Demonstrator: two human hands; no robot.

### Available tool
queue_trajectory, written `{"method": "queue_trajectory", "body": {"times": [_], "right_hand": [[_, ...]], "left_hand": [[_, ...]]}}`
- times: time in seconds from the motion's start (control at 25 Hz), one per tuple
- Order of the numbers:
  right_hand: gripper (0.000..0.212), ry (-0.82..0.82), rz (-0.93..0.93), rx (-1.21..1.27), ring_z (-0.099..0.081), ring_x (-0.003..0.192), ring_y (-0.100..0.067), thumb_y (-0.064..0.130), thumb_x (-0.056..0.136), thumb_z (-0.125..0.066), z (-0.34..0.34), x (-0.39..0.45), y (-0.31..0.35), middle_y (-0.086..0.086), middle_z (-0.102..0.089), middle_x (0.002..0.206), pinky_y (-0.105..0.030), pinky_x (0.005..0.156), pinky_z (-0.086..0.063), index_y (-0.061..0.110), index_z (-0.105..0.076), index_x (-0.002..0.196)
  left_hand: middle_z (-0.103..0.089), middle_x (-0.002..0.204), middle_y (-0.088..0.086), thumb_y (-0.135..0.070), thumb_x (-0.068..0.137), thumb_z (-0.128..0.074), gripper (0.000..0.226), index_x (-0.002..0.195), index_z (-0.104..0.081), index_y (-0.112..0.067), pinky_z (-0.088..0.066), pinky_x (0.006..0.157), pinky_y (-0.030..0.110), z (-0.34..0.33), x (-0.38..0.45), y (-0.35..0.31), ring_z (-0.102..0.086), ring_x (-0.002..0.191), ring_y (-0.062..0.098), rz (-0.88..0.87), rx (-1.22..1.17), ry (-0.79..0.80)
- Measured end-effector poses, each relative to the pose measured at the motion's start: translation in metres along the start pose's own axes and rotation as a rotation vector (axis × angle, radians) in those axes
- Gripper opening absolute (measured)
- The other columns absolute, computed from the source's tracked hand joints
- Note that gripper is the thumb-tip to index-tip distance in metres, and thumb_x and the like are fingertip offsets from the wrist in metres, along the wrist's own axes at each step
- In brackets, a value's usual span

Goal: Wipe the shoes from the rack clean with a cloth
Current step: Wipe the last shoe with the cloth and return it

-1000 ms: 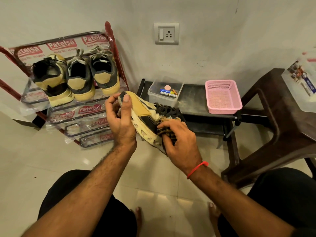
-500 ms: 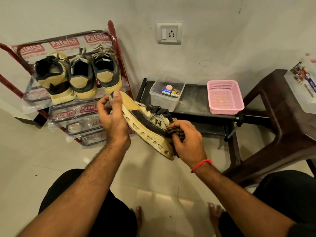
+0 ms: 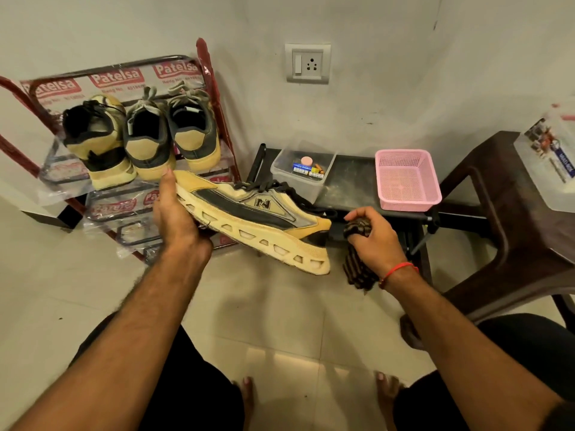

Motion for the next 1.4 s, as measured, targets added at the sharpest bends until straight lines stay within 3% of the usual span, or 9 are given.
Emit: {"method": "queue_trajectory", "body": {"times": [0.12,0.36,0.6,0.72,0.8,0.92,1.04,1.2,1.4], "right_hand": [[0.037,0.262,-0.166,0.469,-0.064,0.111,-0.032,0.0,0.09,-0.058,0.002,-0.001,0.018,-0.013,-0.065,0.116,-0.046,0.099,-0.053,0.028,-0.06,0.115],[0.044,0.695,0.224,0.332,-0.063,0.115,-0.022,0.019,0.084,-0.067,0.025,-0.011,0.029,-0.001,-0.062,0.125,-0.034,0.095,-0.054,0.022,-0.058,0.127],[0.024,0.402,0.54,0.004,-0.062,0.097,-0.008,0.023,0.084,-0.068,0.01,-0.024,0.037,0.008,-0.064,0.101,-0.017,0.087,-0.048,0.027,-0.059,0.107],[0.024,0.132,0.64,-0.093,-0.059,0.094,-0.006,0.012,0.082,-0.071,-0.004,-0.025,0.04,0.004,-0.062,0.1,-0.01,0.085,-0.043,0.019,-0.063,0.103],[0.024,0.016,0.649,-0.187,-0.056,0.088,-0.008,0.004,0.08,-0.074,-0.018,-0.027,0.037,0.004,-0.058,0.097,-0.01,0.082,-0.042,0.015,-0.064,0.099],[0.027,-0.092,0.673,-0.287,-0.053,0.086,-0.01,-0.003,0.077,-0.074,-0.03,-0.029,0.028,0.0,-0.057,0.099,-0.007,0.081,-0.039,0.011,-0.064,0.099],[0.026,-0.108,0.677,-0.289,-0.051,0.085,-0.006,0.0,0.08,-0.073,-0.034,-0.031,0.026,-0.001,-0.056,0.102,-0.008,0.079,-0.041,0.011,-0.065,0.101],[0.027,-0.065,0.713,-0.316,-0.054,0.086,-0.01,0.0,0.082,-0.07,-0.04,-0.036,0.031,-0.001,-0.055,0.106,-0.019,0.076,-0.049,0.014,-0.064,0.105],[0.038,0.179,0.725,-0.156,-0.058,0.105,-0.008,0.008,0.089,-0.069,-0.038,-0.035,0.05,0.002,-0.059,0.115,-0.018,0.093,-0.047,0.019,-0.062,0.125]], "left_hand": [[-0.076,0.108,0.018,-0.071,0.089,-0.053,0.065,0.119,-0.072,-0.017,-0.06,0.08,0.054,-0.005,-0.009,0.001,-0.075,0.096,0.037,0.081,-0.042,0.093],[-0.076,0.094,0.019,-0.068,0.093,-0.047,0.064,0.116,-0.07,-0.013,-0.06,0.07,0.046,-0.003,-0.014,-0.013,-0.077,0.079,0.036,0.162,-0.09,0.175],[-0.074,0.118,0.014,-0.083,0.087,-0.039,0.076,0.129,-0.066,-0.025,-0.059,0.083,0.053,0.007,0.003,-0.011,-0.073,0.103,0.035,0.097,0.094,0.059],[-0.046,0.153,0.008,-0.074,0.09,-0.05,0.067,0.148,-0.043,-0.041,-0.05,0.098,0.05,0.0,-0.01,-0.005,-0.05,0.132,0.028,-0.454,0.708,-0.059],[-0.029,0.16,0.003,-0.075,0.086,-0.052,0.066,0.146,-0.044,-0.047,-0.041,0.102,0.05,-0.015,-0.031,0.008,-0.03,0.143,0.029,-0.756,1.203,0.227],[-0.019,0.164,0.002,-0.07,0.086,-0.061,0.067,0.146,-0.044,-0.047,-0.042,0.108,0.048,-0.026,-0.06,0.041,-0.03,0.145,0.029,-0.639,1.609,0.642],[-0.034,0.149,0.005,-0.056,0.085,-0.072,0.07,0.144,-0.037,-0.041,-0.051,0.101,0.044,-0.026,-0.064,0.065,-0.049,0.131,0.032,-0.456,1.599,0.698],[-0.048,0.112,-0.001,-0.049,0.079,-0.081,0.046,0.105,-0.046,-0.033,-0.05,0.079,0.034,-0.027,-0.057,0.067,-0.056,0.101,0.022,-0.487,1.468,0.635],[-0.064,0.094,-0.002,-0.037,0.069,-0.092,0.044,0.091,-0.055,-0.026,-0.053,0.07,0.031,-0.01,-0.061,0.043,-0.062,0.088,0.016,-0.359,1.265,0.489]]}}
Point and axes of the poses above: each hand's wrist, its own x-axis towards the middle knuckle, its own z-axis out of the back of the hand, y = z × x, the point moved 1 cm from there along x, towards the middle knuckle
